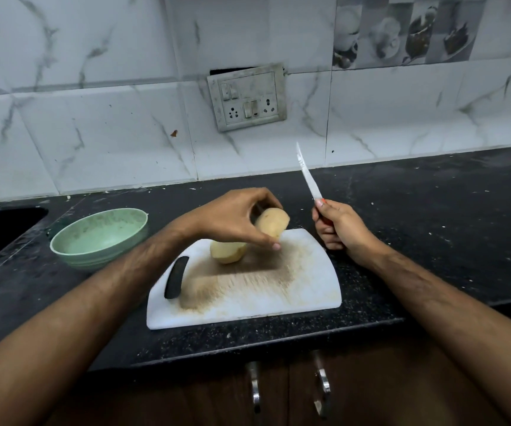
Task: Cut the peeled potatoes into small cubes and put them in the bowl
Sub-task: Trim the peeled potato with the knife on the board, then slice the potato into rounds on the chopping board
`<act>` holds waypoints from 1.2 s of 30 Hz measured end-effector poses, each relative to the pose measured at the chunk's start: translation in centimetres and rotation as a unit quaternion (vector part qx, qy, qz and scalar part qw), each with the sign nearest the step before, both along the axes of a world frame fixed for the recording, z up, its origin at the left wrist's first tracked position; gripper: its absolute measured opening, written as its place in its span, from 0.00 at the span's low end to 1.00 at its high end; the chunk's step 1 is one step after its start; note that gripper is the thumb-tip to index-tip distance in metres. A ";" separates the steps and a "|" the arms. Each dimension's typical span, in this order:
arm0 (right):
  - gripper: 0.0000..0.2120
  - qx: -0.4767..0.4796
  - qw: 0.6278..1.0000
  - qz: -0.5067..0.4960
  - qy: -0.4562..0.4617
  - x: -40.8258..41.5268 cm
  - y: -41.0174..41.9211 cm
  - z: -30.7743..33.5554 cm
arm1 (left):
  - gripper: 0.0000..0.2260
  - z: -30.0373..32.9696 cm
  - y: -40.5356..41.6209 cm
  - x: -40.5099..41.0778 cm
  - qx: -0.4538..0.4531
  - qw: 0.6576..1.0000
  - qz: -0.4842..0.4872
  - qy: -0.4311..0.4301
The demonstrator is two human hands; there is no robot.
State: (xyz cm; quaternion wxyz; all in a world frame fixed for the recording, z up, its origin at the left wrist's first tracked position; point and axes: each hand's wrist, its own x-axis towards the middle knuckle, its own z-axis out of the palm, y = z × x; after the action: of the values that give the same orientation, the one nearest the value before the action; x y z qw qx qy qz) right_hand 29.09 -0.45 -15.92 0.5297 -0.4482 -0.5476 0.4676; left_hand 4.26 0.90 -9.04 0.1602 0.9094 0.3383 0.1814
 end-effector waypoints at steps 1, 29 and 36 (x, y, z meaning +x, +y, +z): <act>0.17 -0.001 1.000 -0.006 0.022 0.1 0.1 0.0 | 0.28 -0.2 0.4 1.2 0.016 0.999 -0.004 0.028; 0.17 0.002 0.999 -0.003 0.037 0.3 0.3 -0.2 | 0.35 2.2 0.9 -4.9 -0.102 0.951 0.027 0.292; 0.17 0.005 1.000 -0.013 0.022 0.1 -0.1 0.0 | 0.27 -0.2 1.0 -4.4 0.015 0.971 0.007 0.240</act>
State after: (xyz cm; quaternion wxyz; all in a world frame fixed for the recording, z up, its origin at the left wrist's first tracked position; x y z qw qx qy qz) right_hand 29.18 -0.54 -15.95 0.5495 -0.4428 -0.5322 0.4677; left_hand -0.15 1.90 -9.20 0.0597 0.9261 0.3707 -0.0360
